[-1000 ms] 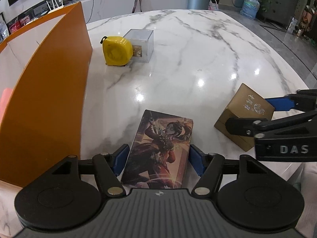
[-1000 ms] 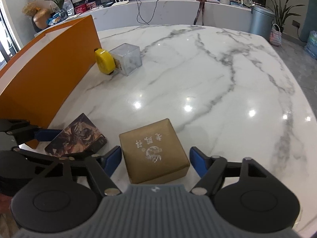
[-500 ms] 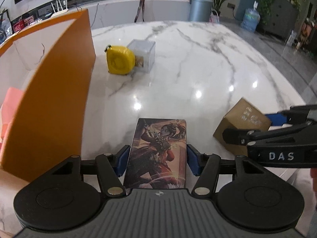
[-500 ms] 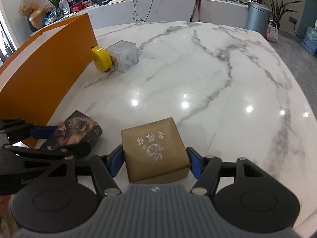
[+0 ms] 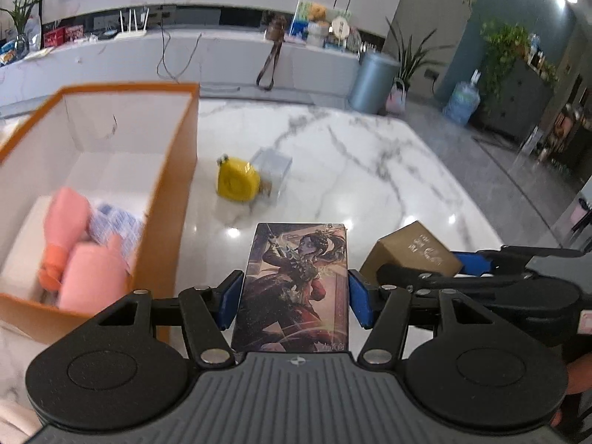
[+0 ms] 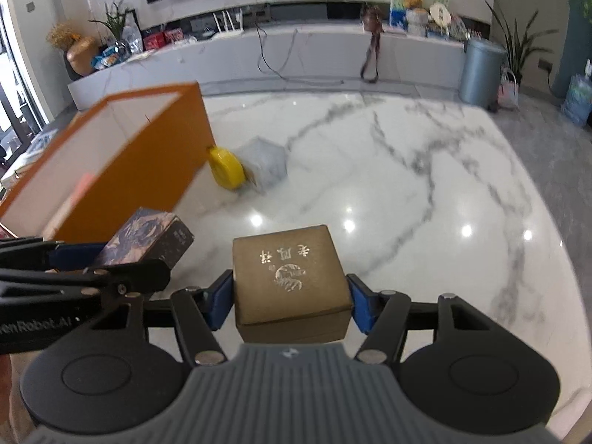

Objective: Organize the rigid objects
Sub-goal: 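Carry both boxes into the orange box and open both tools to release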

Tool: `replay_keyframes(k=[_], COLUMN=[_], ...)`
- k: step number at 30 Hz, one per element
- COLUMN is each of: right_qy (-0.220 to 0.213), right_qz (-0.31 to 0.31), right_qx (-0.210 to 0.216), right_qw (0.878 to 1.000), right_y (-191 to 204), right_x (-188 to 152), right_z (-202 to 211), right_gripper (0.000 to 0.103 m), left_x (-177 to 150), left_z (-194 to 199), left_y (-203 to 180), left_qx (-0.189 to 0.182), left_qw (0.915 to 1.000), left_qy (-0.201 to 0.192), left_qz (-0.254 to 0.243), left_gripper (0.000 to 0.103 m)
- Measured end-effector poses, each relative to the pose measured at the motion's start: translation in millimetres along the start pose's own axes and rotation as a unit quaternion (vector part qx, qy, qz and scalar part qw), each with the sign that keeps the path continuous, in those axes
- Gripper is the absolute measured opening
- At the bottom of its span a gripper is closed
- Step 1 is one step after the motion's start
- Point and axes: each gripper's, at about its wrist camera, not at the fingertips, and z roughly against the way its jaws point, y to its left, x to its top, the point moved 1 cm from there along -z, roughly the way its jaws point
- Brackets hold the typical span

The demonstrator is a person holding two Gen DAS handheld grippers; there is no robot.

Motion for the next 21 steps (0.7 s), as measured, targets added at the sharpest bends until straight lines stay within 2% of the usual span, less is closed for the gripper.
replay_keyframes(k=[4,10,21], right_qy=[-0.013,-0.033,-0.037], right_qz=[0.007,0.042,0.091], right_qx=[0.014,0.037,0.095], right_qw=[1.0,0.998,0.991], right_y=[16,53,123], right_x=[18,48,101], right_z=[9,13,-14], right_gripper=[0.063,0.062,0.062], left_x=[21,52,96], left_z=[18,38,32], left_y=[10,38,107], left_qx=[-0.003,0.016,0.07], left_qw=[0.9999,0.9992,0.9971], left_qy=[-0.017,-0.036,-0.031], left_qz=[0.0,-0.005,-0.001], left_gripper=[0.068,0.068,0.068])
